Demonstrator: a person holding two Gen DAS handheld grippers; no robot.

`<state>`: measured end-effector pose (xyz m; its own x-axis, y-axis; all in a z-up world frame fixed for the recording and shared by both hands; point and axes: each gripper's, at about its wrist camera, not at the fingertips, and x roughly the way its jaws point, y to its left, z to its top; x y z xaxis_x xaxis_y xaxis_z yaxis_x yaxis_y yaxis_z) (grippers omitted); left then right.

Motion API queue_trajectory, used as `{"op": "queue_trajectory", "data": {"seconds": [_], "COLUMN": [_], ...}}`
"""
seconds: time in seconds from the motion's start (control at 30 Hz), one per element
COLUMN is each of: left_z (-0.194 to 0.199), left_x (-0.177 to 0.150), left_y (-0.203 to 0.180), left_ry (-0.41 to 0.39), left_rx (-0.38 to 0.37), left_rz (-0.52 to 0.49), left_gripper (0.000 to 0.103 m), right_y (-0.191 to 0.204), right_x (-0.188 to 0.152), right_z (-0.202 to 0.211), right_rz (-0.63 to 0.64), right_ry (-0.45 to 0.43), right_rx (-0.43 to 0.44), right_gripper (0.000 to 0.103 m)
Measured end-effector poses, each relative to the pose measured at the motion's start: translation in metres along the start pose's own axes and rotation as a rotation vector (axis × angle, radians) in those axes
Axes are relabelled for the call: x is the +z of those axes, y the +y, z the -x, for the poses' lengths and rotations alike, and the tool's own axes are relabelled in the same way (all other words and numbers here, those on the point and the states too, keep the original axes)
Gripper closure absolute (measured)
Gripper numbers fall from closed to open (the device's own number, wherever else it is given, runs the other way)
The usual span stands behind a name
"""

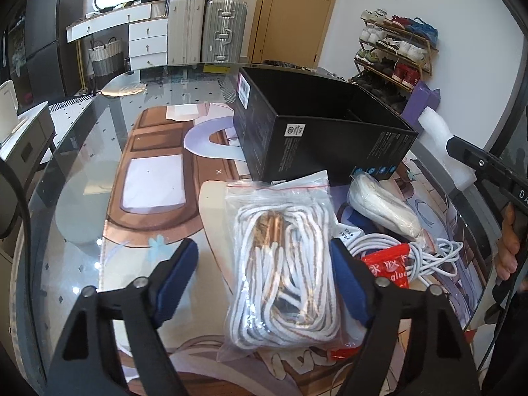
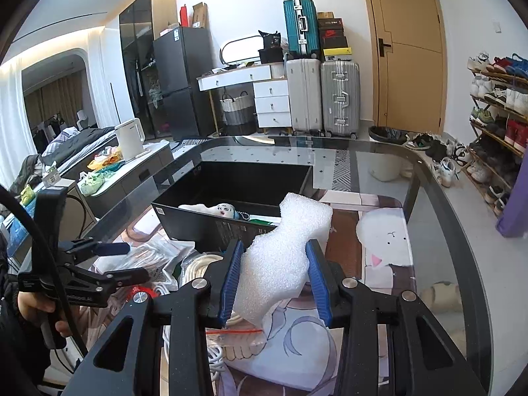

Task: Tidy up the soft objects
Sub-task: 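Grasp the bag of white cords with the left gripper while the right holds foam, then carry the cord bag and foam over the black box with both tools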

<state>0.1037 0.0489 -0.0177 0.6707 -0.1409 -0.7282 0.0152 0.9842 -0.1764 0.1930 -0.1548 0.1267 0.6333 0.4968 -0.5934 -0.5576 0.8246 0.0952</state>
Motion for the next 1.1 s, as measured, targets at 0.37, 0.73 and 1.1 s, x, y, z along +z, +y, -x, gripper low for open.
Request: {"op": "queue_trajectory", "data": {"seconds": [0.37, 0.73, 1.1], "left_z": [0.004, 0.013, 0.030], "left_x": [-0.001, 0.000, 0.006], "left_y": [-0.007, -0.009, -0.010], "left_ry": [-0.005, -0.050, -0.097], "left_rx": [-0.026, -0.026, -0.023], "left_rz": [-0.027, -0.034, -0.021], "left_gripper": [0.057, 0.065, 0.066], "right_y": [0.003, 0.005, 0.008], "right_x": [0.000, 0.003, 0.002], "right_z": [0.002, 0.005, 0.001], "right_rz": [0.004, 0.006, 0.005], "right_ry": [-0.012, -0.029, -0.030], "right_rx": [0.014, 0.025, 0.045], "right_gripper": [0.063, 0.063, 0.063]}}
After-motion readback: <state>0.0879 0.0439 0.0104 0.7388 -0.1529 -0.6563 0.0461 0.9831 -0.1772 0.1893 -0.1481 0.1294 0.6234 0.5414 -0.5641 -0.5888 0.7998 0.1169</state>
